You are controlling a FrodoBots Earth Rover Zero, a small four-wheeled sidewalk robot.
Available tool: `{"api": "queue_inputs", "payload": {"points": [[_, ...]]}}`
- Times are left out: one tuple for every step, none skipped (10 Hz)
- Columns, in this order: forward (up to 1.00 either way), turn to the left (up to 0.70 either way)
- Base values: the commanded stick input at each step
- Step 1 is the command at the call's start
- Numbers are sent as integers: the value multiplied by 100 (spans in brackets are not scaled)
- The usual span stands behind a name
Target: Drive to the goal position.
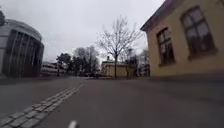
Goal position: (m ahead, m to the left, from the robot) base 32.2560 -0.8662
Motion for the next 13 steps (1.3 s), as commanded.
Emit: {"api": "queue_inputs", "payload": {"points": [[100, 1], [100, 1], [100, 1], [100, 1], [100, 1], [100, -9], [100, -36], [100, -39], [100, -39], [100, -34], [100, -17], [100, 0], [100, 1]]}}
